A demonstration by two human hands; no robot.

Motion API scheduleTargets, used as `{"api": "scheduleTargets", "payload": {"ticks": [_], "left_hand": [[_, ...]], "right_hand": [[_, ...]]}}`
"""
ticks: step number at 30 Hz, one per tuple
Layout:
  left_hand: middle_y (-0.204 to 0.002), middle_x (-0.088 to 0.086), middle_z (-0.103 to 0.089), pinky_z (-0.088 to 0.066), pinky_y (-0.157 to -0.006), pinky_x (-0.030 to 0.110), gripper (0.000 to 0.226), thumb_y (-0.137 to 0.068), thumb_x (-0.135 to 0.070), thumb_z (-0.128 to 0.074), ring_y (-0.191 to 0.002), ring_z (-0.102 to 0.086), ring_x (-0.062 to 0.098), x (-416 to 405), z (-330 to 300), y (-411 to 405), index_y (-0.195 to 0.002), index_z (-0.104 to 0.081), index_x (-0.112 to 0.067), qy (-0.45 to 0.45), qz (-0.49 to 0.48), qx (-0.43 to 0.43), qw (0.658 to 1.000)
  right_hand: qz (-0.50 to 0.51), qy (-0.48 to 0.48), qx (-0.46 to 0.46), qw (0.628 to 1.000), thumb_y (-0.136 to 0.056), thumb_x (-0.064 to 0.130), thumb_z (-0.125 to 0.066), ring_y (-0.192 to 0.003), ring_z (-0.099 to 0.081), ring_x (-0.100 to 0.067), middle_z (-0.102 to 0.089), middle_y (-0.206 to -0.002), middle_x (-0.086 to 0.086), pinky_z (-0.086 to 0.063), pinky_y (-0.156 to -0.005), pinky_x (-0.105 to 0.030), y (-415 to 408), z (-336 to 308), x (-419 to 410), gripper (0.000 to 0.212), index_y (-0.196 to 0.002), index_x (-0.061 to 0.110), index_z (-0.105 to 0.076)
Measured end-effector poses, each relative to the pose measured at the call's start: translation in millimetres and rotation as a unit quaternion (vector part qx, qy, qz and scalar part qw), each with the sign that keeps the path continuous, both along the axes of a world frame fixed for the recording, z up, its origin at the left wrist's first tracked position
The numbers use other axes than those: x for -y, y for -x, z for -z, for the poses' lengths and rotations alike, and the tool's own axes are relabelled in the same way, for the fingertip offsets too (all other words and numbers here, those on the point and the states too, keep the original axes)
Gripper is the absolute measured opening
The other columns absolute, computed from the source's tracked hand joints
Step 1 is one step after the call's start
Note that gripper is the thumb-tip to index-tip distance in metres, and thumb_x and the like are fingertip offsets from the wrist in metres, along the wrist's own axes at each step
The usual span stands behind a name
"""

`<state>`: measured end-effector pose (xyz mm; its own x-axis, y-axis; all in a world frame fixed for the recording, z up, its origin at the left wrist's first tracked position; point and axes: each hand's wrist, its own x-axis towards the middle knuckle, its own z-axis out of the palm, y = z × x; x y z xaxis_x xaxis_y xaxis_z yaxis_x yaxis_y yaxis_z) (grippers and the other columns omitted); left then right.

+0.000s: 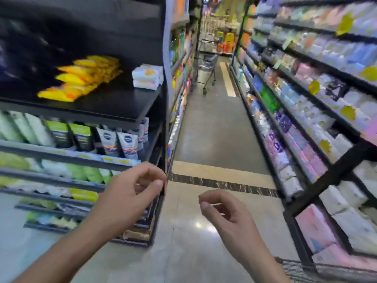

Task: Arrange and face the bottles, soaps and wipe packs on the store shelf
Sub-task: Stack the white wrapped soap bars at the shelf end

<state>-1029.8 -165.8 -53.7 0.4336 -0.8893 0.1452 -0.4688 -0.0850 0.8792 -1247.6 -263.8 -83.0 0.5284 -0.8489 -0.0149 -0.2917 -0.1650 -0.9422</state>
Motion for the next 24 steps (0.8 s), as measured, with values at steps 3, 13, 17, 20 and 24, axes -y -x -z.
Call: {"api": "scheduleTargets", "payload": {"ticks": [3, 13, 17, 20, 24], "left_hand": [[-0.086, -0.011, -0.075, -0.056, -0.071, 0.020, 0.018, -0.095, -0.009, -0.068, -0.083, -0.071, 0.010, -44.8, -5.8, -59.3, -0.092, -0.073, -0.026, 0.006, -0.038, 0.001, 0.999], [-0.093, -0.022, -0.073, -0.055, -0.075, 0.026, 0.025, -0.096, -0.022, -0.067, -0.090, -0.068, -0.001, -141.0, -41.9, -233.3, -0.093, -0.068, -0.048, 0.025, -0.109, 0.040, 0.993], [-0.093, -0.023, -0.073, -0.051, -0.073, 0.023, 0.020, -0.095, -0.019, -0.068, -0.088, -0.068, -0.004, -139.2, -47.1, -274.3, -0.089, -0.072, -0.038, 0.039, -0.125, 0.025, 0.991], [-0.092, -0.024, -0.072, -0.050, -0.074, 0.023, 0.021, -0.094, -0.022, -0.068, -0.089, -0.067, -0.004, -119.3, -46.7, -291.4, -0.090, -0.071, -0.042, 0.040, -0.116, 0.023, 0.992], [-0.096, -0.022, -0.070, -0.050, -0.071, 0.016, 0.022, -0.096, -0.022, -0.067, -0.093, -0.065, -0.002, -73.6, -47.3, -299.3, -0.092, -0.070, -0.044, 0.034, -0.064, 0.017, 0.997]], "right_hand": [[-0.049, 0.027, 0.001, 0.998, -0.095, 0.021, -0.070, -0.079, -0.064, -0.005, -0.072, -0.097, 0.018, -0.045, -0.067, -0.014, -71.0, -8.9, -26.8, 0.018, -0.090, 0.038, -0.071], [-0.130, 0.056, 0.028, 0.990, -0.098, 0.021, -0.068, -0.083, -0.065, -0.012, -0.072, -0.091, 0.008, -0.051, -0.067, -0.018, -264.9, -48.6, -96.3, 0.014, -0.095, 0.033, -0.073], [-0.118, 0.079, 0.032, 0.989, -0.097, 0.020, -0.067, -0.082, -0.065, -0.012, -0.071, -0.086, 0.009, -0.053, -0.069, -0.021, -296.6, -63.0, -97.6, 0.021, -0.094, 0.040, -0.071], [-0.096, 0.092, 0.031, 0.991, -0.097, 0.021, -0.067, -0.085, -0.066, -0.010, -0.071, -0.090, 0.011, -0.051, -0.070, -0.018, -314.7, -70.1, -81.8, 0.018, -0.094, 0.038, -0.071], [-0.074, 0.090, 0.031, 0.993, -0.098, 0.021, -0.067, -0.090, -0.066, -0.008, -0.071, -0.097, 0.015, -0.054, -0.072, -0.019, -333.7, -73.0, -49.9, 0.015, -0.096, 0.035, -0.072]]}}
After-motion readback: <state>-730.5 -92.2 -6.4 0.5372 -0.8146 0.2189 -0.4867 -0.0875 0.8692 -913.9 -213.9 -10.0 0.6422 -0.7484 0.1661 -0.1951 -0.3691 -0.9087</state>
